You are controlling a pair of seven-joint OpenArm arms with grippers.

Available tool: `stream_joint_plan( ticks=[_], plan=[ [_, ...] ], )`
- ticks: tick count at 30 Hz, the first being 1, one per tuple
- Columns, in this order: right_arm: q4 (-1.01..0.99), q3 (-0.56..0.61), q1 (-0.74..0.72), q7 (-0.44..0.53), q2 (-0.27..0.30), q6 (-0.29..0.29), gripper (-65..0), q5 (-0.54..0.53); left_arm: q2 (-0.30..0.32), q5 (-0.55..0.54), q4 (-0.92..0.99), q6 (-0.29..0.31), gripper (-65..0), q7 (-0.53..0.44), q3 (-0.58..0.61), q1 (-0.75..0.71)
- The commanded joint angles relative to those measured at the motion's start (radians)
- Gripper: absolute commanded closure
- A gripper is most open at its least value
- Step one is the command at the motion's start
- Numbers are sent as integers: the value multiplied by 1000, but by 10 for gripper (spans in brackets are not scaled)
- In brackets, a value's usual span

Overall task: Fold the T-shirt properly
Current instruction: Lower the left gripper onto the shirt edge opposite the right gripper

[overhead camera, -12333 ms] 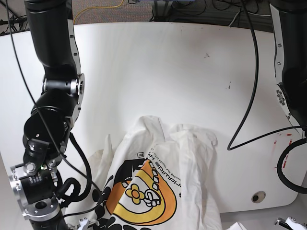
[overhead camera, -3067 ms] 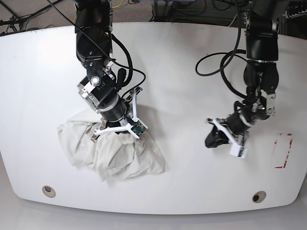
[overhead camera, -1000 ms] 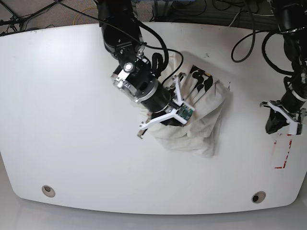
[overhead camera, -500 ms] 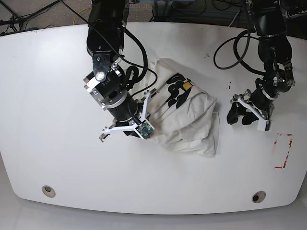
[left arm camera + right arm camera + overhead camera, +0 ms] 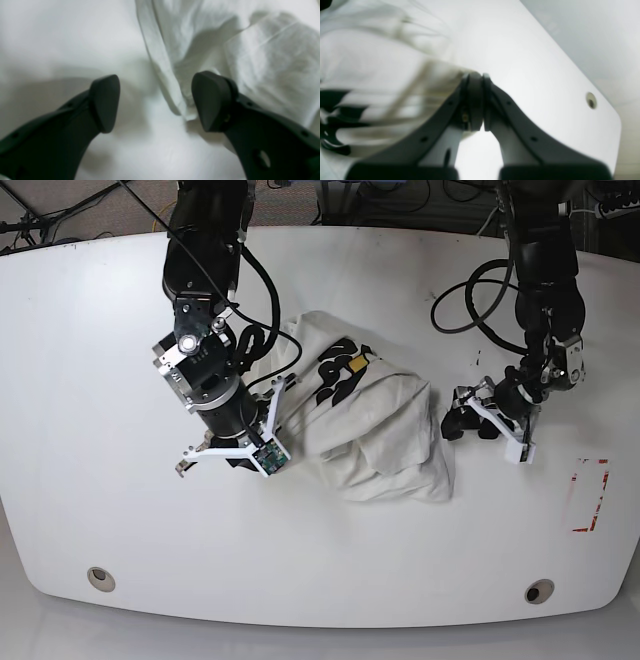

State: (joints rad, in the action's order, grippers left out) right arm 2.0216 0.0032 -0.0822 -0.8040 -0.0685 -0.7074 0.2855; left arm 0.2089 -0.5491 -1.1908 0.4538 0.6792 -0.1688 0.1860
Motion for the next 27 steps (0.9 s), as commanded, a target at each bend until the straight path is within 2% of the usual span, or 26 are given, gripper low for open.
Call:
stream_joint_plan(
  ticks=[1, 5, 14, 20, 27],
  plan=[
    [20, -4, -18, 25, -1, 9, -13, -1, 7, -19, 24, 9, -458, -22, 2, 42],
    [18, -6, -23, 25, 2, 9, -13, -1, -38, -15, 84, 9, -458, -22, 2, 85],
    [17, -6, -20, 25, 3, 9, -13, -1, -55, -13, 137, 9, -458, -22, 8, 114],
    [17, -6, -20, 25, -1, 9, -13, -1, -72, -13, 170, 9, -458, -20, 67, 142],
    [17, -6, -20, 25, -1, 9, -13, -1, -75, -16, 220, 9, -457, -22, 78, 154]
  ],
)
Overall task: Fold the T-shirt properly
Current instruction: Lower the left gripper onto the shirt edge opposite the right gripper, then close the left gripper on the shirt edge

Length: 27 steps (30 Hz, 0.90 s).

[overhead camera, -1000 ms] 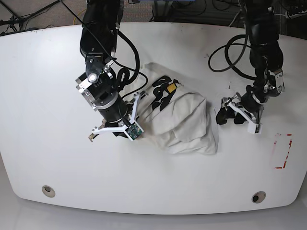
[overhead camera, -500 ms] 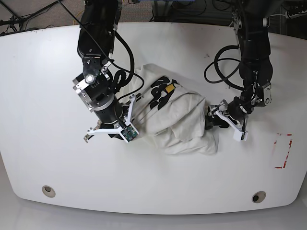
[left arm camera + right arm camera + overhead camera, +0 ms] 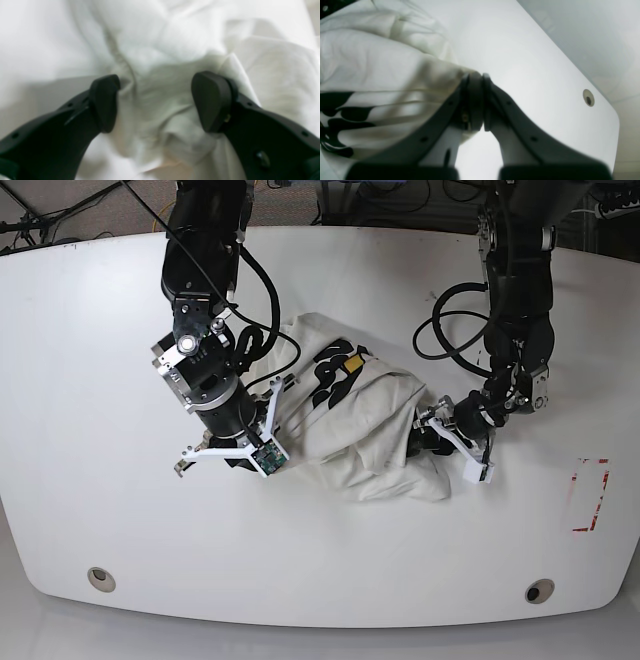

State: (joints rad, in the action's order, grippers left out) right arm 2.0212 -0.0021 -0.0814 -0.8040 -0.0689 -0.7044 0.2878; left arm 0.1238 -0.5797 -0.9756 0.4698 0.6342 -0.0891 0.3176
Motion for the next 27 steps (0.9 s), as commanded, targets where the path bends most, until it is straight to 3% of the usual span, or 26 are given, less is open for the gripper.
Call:
stream_joint_plan(
  ticks=[1, 3, 7, 17, 27],
  plan=[
    [17, 0, -21, 25, -1, 6, -13, -3, 10, 14, 13, -7, -457, 23, -2, 28],
    [17, 0, -21, 25, -1, 6, -13, -3, 10, 14, 17, -9, -439, 23, -2, 33],
    [17, -2, -18, 25, 1, 6, -13, -3, 10, 11, 20, -10, -343, 23, -5, 36],
    [19, -2, 4, 25, 4, 6, -13, -2, 12, 17, 20, -12, -4, 23, -2, 38],
    [17, -17, 4, 25, -2, 6, -13, -3, 21, 10, 8, -4, 0, 31, -2, 36]
  ],
)
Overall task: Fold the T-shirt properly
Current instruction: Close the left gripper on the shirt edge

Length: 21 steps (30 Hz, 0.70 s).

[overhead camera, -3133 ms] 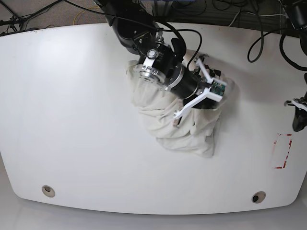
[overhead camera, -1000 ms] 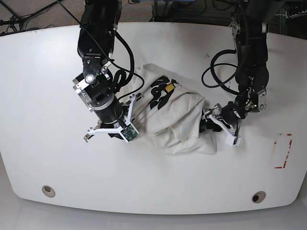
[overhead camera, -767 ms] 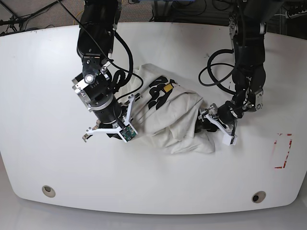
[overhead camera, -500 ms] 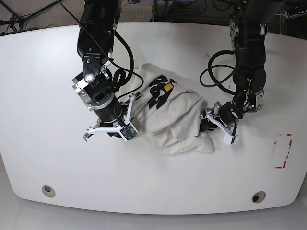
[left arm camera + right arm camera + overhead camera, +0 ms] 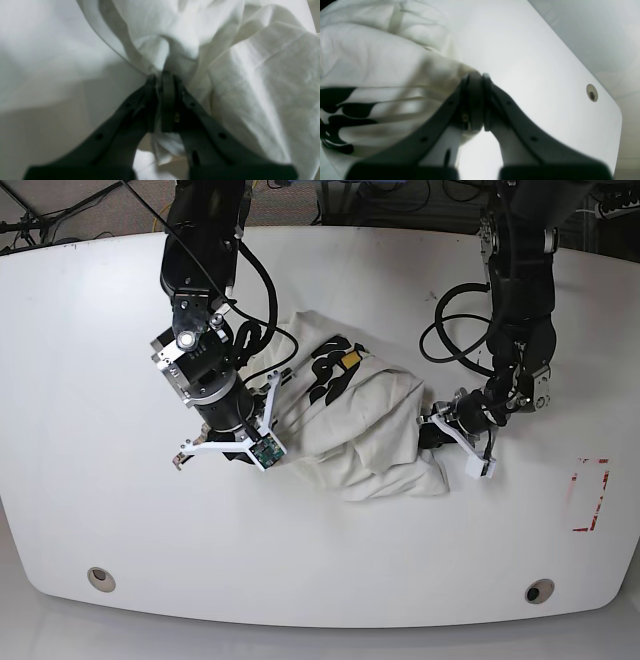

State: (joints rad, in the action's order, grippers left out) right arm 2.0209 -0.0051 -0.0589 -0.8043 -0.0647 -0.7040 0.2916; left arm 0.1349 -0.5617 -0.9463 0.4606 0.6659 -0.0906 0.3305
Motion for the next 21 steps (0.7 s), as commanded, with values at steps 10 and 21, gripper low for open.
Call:
stream_joint_plan(
  ticks=[10, 21],
  plan=[
    [-30, -180, -29, 23, -48, 6, -13, -90, 65, -8, -205, 43, 0, 42, -8, -6],
    [-30, -230, -68, 18, -48, 6, -13, -104, 133, -2, -469, 39, 0, 78, -27, -43]
  ],
)
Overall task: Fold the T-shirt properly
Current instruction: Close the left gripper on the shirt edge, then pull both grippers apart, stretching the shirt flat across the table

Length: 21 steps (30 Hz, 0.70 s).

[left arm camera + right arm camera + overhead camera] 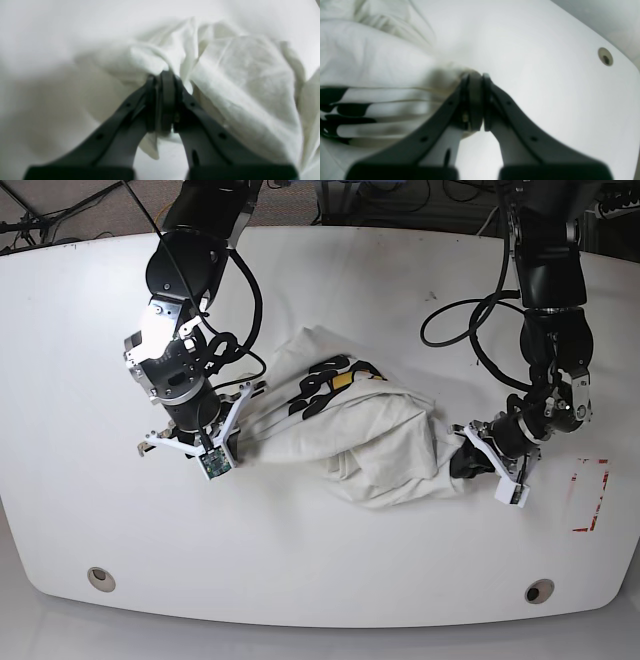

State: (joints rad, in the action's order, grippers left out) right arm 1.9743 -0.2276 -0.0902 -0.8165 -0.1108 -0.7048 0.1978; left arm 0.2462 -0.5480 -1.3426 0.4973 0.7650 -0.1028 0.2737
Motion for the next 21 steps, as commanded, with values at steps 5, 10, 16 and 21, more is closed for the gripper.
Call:
stream_joint_plan(
  ticks=[5, 10, 16, 21],
  plan=[
    [9, -34, -107, 21, -2, 7, -14, -8, 74, -14, -194, 2, 0, 7, -38, -6],
    [-17, -34, -194, -19, 4, 7, -14, -8, 126, -17, -308, 2, 0, 11, -41, -4],
    [-69, -31, -309, -33, 27, 7, -16, -7, 176, -16, -409, 2, 0, 11, -41, 25],
    [-122, -34, -398, -33, 44, 7, -16, -4, 223, -14, -453, 2, 0, 12, -58, 66]
  ],
)
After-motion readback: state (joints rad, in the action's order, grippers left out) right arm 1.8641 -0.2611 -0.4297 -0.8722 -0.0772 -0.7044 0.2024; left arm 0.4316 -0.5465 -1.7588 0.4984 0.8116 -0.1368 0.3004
